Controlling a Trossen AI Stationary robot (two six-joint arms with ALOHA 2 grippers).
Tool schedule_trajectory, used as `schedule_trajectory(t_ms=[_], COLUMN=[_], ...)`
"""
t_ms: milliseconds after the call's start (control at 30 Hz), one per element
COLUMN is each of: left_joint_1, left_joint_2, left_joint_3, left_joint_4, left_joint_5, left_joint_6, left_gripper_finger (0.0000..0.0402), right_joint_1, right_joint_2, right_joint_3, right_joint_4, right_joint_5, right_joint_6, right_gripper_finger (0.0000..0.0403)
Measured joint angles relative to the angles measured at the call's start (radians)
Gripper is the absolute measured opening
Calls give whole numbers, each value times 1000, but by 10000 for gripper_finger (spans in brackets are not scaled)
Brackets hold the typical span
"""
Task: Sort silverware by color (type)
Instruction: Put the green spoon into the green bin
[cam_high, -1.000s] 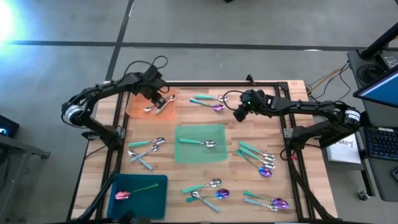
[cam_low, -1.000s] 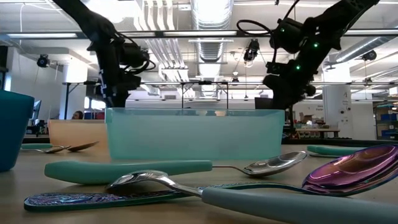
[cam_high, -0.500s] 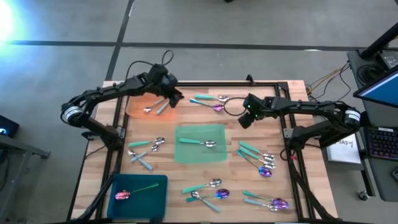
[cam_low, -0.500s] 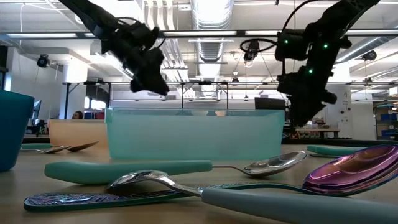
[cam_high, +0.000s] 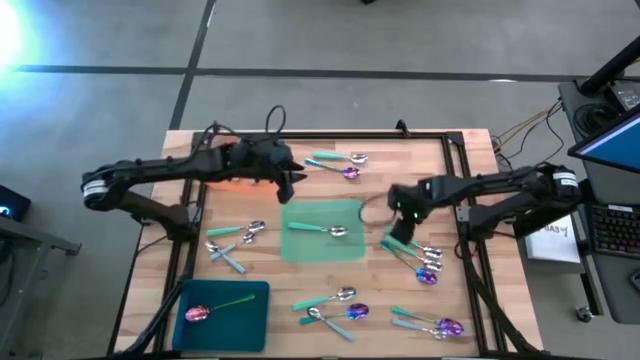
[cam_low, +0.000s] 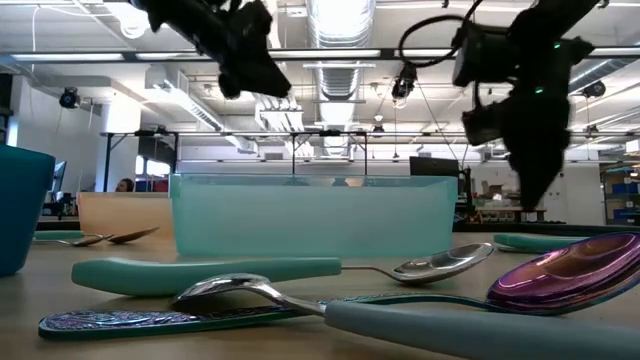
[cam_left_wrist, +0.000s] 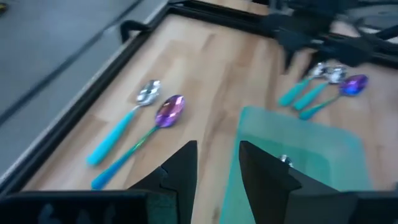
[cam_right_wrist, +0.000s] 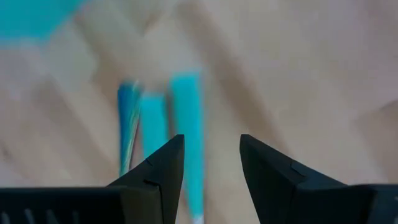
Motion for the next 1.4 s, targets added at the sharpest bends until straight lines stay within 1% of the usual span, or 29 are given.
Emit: schedule_trajectory(t_ms=[67,200,400,533,633,733,1000,1267,1400], left_joint_1=[-25,-65,-99,-116,-119,-119,-119,-119,-119], left_joint_2=[-19,-40,-40,-36,-37,-37,-27,-23,-23], left_joint_3=[0,-2,-2,-6,-6,-6,-6,-6,-6], left_joint_4=[-16,-17,-13,-16,-32,-34,-66,-71,-74], left_joint_5=[-49,-73,-82,-147,-197,-206,-207,-207,-207], left_joint_6=[-24,-44,-67,-73,-74,-80,-99,-102,-102], left_gripper_finger=[103,103,103,103,103,103,103,103,103], right_joint_1=[62,149,227,259,269,269,269,269,269], right_joint_2=[0,0,0,1,1,1,1,1,1], right_joint_3=[0,0,0,-4,-7,-22,-79,-82,-92], right_joint_4=[-22,-38,-85,-90,-99,-98,-95,-51,-36], right_joint_5=[-1,0,28,36,64,105,110,113,115], right_joint_6=[25,102,176,191,191,193,236,245,259], right_gripper_finger=[146,146,146,146,146,146,146,145,136])
